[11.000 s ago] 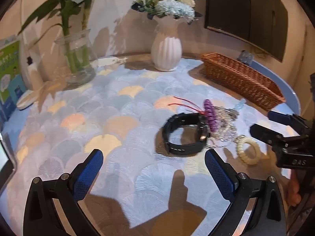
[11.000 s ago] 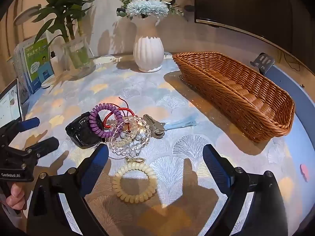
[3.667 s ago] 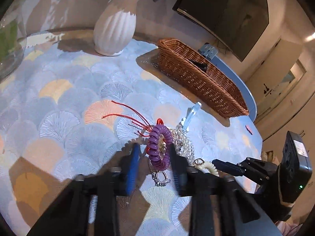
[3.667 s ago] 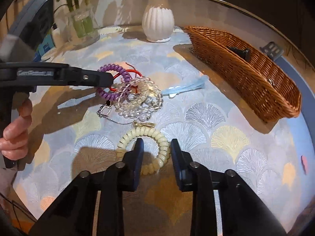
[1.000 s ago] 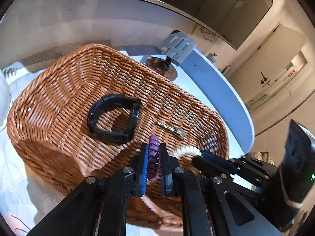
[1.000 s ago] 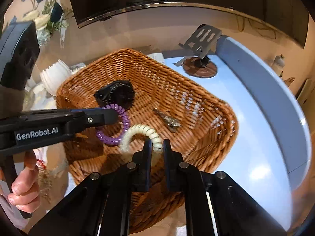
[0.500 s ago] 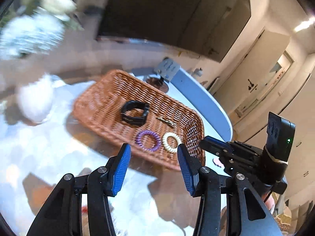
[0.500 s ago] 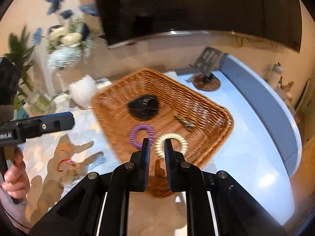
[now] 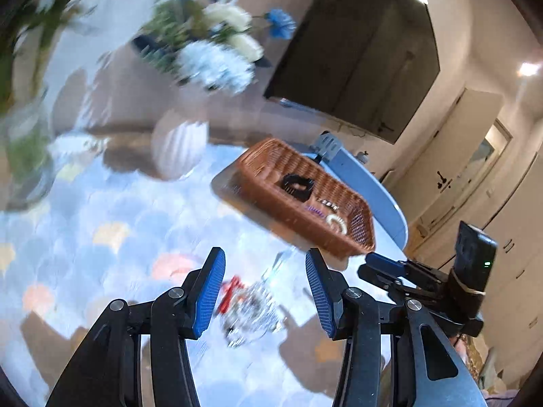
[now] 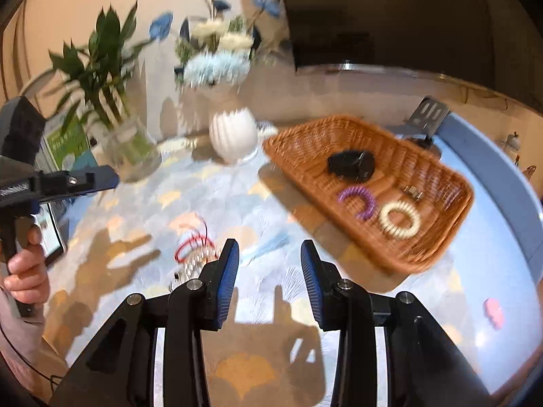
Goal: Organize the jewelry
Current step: 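Move both open tools back over the remaining jewelry, then grasp the red string bracelet with the left tool while the right grasps the light blue clip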
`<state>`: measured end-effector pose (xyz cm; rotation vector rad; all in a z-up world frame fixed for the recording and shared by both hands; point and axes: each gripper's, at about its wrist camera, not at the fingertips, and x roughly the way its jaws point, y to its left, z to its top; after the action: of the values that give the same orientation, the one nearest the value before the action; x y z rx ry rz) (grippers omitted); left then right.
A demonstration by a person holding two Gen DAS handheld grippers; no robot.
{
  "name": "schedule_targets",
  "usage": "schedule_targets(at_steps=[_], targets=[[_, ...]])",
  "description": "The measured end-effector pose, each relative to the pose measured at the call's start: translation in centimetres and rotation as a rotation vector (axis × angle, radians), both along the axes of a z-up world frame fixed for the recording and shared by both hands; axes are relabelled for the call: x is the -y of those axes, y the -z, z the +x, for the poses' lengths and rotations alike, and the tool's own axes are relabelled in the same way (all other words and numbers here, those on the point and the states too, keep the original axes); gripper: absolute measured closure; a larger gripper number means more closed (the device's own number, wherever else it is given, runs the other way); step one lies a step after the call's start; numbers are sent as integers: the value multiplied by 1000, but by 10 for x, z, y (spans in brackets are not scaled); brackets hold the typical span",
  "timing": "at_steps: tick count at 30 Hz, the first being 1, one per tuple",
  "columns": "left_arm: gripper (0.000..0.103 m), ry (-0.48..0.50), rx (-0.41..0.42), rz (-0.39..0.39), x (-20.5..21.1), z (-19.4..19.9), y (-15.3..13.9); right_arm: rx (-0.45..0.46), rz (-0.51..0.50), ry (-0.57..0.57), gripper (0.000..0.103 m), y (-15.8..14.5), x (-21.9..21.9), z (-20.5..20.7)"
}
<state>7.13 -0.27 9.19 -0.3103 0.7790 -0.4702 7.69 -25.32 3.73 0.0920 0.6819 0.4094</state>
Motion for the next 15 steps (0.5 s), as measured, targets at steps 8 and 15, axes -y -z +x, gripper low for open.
schedule_targets(at_steps=[8,15], targets=[[52,25,-76,-26,-17,-1,48,-96,32,9,63,53,-9,17],[52,97,-113,-17,-2,11,71,-129,58,17,63,73,-7,28]])
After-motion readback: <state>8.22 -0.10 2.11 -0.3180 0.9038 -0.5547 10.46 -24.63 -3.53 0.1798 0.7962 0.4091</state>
